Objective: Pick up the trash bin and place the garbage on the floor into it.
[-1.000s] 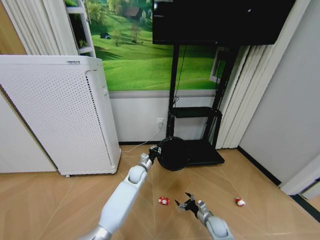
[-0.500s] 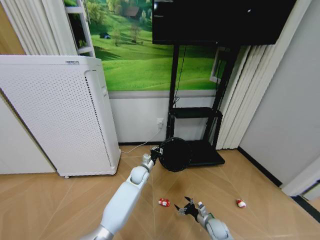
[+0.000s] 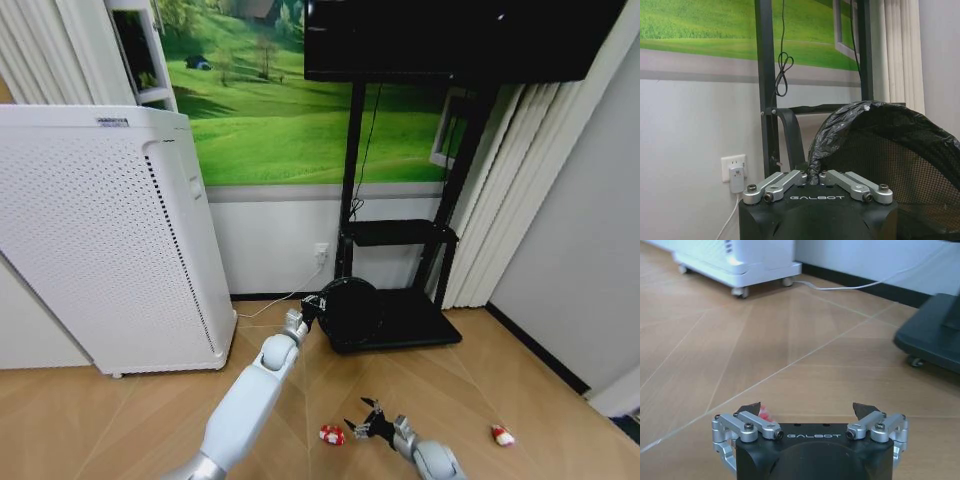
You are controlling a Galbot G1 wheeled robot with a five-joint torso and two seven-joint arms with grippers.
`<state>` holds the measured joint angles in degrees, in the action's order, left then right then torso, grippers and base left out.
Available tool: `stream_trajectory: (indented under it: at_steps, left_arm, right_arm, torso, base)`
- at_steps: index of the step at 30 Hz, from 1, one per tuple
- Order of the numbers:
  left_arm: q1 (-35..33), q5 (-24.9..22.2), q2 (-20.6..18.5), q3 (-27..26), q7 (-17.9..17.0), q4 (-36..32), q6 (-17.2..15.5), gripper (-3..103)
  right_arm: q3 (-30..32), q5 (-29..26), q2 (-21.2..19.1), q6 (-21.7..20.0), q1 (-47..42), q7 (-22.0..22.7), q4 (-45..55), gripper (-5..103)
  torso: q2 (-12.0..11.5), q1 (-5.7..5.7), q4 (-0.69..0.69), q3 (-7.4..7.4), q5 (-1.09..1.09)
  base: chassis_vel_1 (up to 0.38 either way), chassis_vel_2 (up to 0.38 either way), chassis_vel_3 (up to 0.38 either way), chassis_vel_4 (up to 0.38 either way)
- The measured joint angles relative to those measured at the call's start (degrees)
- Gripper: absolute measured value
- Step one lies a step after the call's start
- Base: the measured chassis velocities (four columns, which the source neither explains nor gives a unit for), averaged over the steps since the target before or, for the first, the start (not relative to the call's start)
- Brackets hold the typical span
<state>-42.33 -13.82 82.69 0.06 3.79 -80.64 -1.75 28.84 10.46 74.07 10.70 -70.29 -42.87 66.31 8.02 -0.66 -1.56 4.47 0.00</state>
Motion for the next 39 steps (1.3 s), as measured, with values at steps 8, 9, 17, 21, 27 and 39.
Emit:
stream_trajectory:
  at_steps: [8,9,17,21,27,39]
  left_arm:
    - [-0.3,0.0,0.1,-0.4,0.1,-0.4,0.0,4]
    - [-0.4,-0.1,0.1,-0.6,0.1,-0.5,0.0,4]
    - [-1.5,-0.1,-0.4,-1.9,0.6,-1.7,0.0,4]
    - [-2.2,-0.1,-0.5,-2.5,0.8,-2.2,0.1,4]
    - [-2.7,-0.1,-0.6,-2.9,1.0,-2.5,0.2,4]
    - [-3.1,-0.1,-0.7,-3.3,1.0,-2.9,0.3,4]
  right_arm:
    - [-1.4,7.5,0.8,6.4,5.1,-3.7,-6.3,100]
    - [-2.0,8.1,0.8,6.7,5.6,-3.8,-6.6,100]
    - [-6.1,11.7,0.5,7.5,7.9,-4.0,-9.1,100]
    - [-8.1,15.4,0.6,9.5,9.7,-3.3,-11.5,100]
    - [-9.1,18.2,1.2,10.1,11.3,-2.3,-13.8,100]
    - [-10.9,21.4,2.4,10.5,13.3,0.0,-19.6,100]
  torso:
    - [0.0,0.01,0.03,0.00,0.01]
    - [0.0,0.01,0.03,0.00,0.00]
    - [0.0,0.00,0.02,0.01,0.01]
    - [0.0,0.00,0.02,0.01,0.01]
    - [0.0,0.00,0.02,0.01,0.00]
    - [0.0,0.00,0.02,0.01,0.00]
  base:
    - [0.023,-0.014,-0.018,0.016]
    - [0.000,0.000,0.000,0.000]
    - [0.000,0.000,0.000,0.000]
    - [0.000,0.000,0.000,0.000]
    - [0.000,0.000,0.000,0.000]
    - [0.000,0.000,0.000,0.000]
